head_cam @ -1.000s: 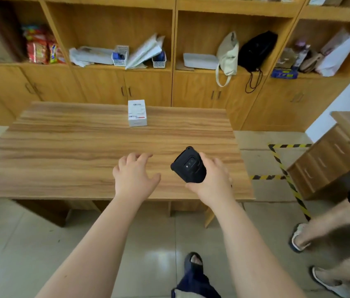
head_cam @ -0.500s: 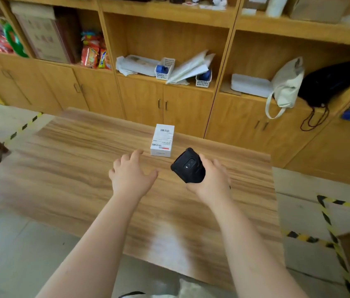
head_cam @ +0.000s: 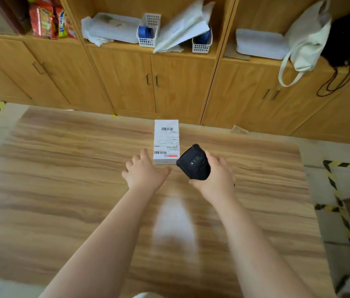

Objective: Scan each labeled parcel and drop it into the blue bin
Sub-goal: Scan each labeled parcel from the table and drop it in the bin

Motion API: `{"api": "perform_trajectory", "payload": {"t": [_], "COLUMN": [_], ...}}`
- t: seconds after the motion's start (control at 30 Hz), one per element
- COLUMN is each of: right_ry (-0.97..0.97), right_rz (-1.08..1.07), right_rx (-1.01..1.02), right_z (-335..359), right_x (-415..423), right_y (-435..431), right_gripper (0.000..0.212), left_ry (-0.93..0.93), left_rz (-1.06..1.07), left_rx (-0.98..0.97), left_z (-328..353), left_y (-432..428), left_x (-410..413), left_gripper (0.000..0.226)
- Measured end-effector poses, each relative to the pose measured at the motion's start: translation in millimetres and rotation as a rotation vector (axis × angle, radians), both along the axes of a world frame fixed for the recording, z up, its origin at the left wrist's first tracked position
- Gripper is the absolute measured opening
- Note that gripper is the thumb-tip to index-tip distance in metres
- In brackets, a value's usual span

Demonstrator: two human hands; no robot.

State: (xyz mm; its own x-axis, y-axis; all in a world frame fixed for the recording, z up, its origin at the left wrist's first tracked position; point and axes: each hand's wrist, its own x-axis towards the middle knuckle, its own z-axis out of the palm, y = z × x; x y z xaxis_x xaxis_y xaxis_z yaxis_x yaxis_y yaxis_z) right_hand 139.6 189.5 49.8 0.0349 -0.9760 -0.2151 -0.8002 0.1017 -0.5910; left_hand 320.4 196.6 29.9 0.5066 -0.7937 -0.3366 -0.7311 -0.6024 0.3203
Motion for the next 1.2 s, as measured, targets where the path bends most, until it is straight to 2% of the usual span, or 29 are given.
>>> {"api": "perform_trajectory", "payload": {"t": [0.1,0.17,0.23,0.4,0.47,0.6,0.7,0.87,0.97,1.07,1.13,1.2], "right_ry": [0.025,0.041,0.048,0.082,0.077,0.089,0.081,0.090,0.086,0.098,0.142,0.261], "right_rz": [-0.078,-0.123,-0.163,-0.221,-0.242,-0.246,-0.265,-0.304,-0.294,-0.270,-0.245,-0.198], "right_rx": [0.011,0.022,0.046,0.102,0.113,0.155,0.142,0.140,0.117,0.096,0.083,0.051], "right_z": [-15,-27,-38,-54,-59,-61,-59,-50,-41,-28,-17,-6], "right_x": [12,17,23,37,43,52,53,44,42,38,34,33], "right_y": [-16,-25,-32,-36,-34,-25,-17,-3,7,18,24,28], "right_gripper": [0.095,0.096,0.095,0.087,0.086,0.090,0.096,0.097,0.096,0.096,0.096,0.093], "left_ry": [0.060,0.129,0.187,0.218,0.213,0.189,0.226,0.535,0.772,1.060,1.142,1.085], "left_rz": [0.042,0.084,0.104,0.129,0.079,-0.074,-0.123,0.009,0.175,0.356,0.319,0.291], "left_rx": [0.171,0.213,0.200,0.101,0.102,0.083,0.087,-0.043,0.043,0.195,0.201,0.085], "left_z": [-32,-52,-68,-96,-99,-93,-91,-86,-80,-73,-67,-61], "left_y": [-44,-75,-103,-120,-115,-105,-94,-75,-60,-40,-25,-9], "left_x": [12,13,9,-6,-5,-1,6,34,47,59,63,63], "left_gripper": [0.122,0.121,0.116,0.133,0.130,0.106,0.100,0.075,0.068,0.038,0.042,0.058]}}
